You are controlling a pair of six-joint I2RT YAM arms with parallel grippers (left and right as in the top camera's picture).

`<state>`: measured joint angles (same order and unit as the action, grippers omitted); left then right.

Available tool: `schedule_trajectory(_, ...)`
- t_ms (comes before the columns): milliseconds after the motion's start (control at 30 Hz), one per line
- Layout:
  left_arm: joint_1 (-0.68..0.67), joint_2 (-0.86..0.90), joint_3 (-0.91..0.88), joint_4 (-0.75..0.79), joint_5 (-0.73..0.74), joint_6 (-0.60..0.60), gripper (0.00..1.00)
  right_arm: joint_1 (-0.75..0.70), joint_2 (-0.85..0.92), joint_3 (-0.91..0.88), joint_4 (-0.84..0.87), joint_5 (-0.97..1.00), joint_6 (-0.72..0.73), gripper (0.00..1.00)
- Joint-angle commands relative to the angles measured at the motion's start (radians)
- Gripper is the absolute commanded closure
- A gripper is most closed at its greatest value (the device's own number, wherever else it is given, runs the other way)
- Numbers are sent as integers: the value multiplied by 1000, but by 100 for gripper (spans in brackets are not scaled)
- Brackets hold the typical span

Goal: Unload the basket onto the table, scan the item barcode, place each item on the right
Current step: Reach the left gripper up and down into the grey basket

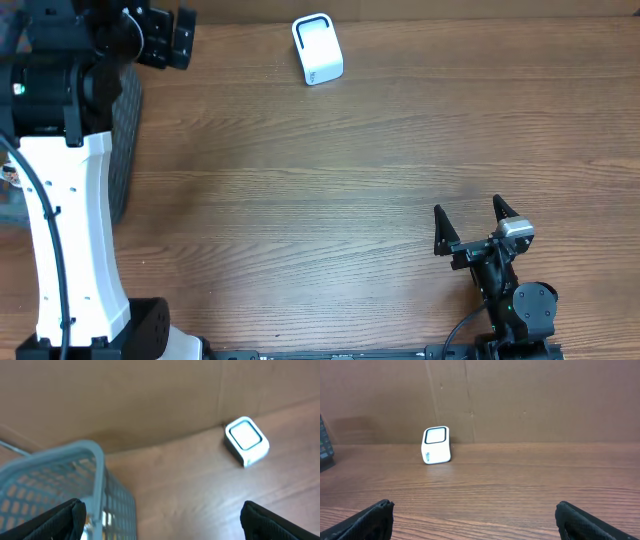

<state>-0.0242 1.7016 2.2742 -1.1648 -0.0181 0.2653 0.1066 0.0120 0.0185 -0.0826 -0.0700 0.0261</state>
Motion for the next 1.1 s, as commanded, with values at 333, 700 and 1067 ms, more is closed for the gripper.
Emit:
schedule_trajectory(333, 284, 32, 25, -108, -58, -214, 0, 5, -9, -11, 2, 13, -1, 0)
schedule_trajectory(700, 621, 45, -45, -224, 53, -225, 0, 5, -9, -11, 2, 13, -1, 0)
schedule_trajectory(1067, 685, 45, -441, -50, 119, -158, 0, 5, -9, -11, 2, 13, -1, 0)
